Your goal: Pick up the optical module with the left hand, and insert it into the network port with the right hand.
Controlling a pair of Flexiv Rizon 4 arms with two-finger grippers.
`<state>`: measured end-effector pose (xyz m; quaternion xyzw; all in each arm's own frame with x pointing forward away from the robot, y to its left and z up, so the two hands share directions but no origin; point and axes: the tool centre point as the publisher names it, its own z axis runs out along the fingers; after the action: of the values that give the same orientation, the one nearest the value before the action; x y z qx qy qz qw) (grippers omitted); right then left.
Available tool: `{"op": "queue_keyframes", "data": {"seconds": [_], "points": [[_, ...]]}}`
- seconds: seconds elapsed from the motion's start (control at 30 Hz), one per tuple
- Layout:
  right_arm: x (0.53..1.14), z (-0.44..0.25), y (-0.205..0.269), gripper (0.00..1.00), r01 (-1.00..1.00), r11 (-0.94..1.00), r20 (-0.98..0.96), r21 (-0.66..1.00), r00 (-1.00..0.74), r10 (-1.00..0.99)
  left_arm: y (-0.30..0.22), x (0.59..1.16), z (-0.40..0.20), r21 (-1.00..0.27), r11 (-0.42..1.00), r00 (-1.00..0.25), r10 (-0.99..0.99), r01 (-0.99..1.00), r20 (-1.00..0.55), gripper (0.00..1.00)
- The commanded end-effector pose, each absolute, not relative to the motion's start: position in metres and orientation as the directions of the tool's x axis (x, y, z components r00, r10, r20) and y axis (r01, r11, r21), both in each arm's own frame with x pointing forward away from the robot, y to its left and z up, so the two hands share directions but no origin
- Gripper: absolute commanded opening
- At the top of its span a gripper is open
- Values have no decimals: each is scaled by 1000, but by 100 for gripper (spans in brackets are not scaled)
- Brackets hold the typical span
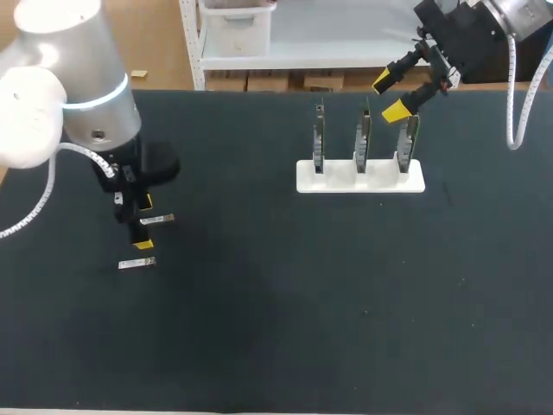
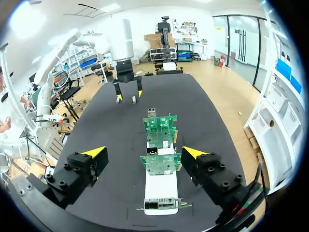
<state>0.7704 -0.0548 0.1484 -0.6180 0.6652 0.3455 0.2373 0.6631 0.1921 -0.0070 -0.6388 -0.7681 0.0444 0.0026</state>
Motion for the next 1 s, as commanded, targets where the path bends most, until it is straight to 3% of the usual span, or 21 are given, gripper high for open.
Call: {"op": "queue_keyframes", "data": {"seconds": [0.03, 0.5, 0.53, 0.57, 0.63, 0.67, 1.0], "points": [[768, 148, -55, 100, -987, 1, -743, 162, -123, -658, 194, 666, -9, -79, 178, -183, 982, 981, -50, 100], [768, 148, -55, 100, -987, 1, -743, 162, -123, -658, 194, 664, -15, -101, 176, -181, 982, 979, -44, 98], [768, 148, -55, 100, -987, 1, -743, 162, -123, -658, 194, 664, -15, -101, 176, -181, 983, 979, -43, 93], [768, 148, -55, 100, -987, 1, -743, 162, -123, -658, 194, 664, -16, -102, 174, -179, 983, 979, -43, 48], [768, 148, -55, 100, -987, 1, -743, 162, -123, -658, 194, 664, -17, -104, 170, -175, 984, 980, -40, 9], [768, 148, -55, 100, -987, 1, -743, 162, -123, -658, 194, 663, -17, -106, 170, -175, 984, 980, -39, 0], [768, 148, -55, 100, -987, 1, -743, 162, -123, -658, 192, 662, -19, -113, 168, -173, 984, 979, -40, 0]]}}
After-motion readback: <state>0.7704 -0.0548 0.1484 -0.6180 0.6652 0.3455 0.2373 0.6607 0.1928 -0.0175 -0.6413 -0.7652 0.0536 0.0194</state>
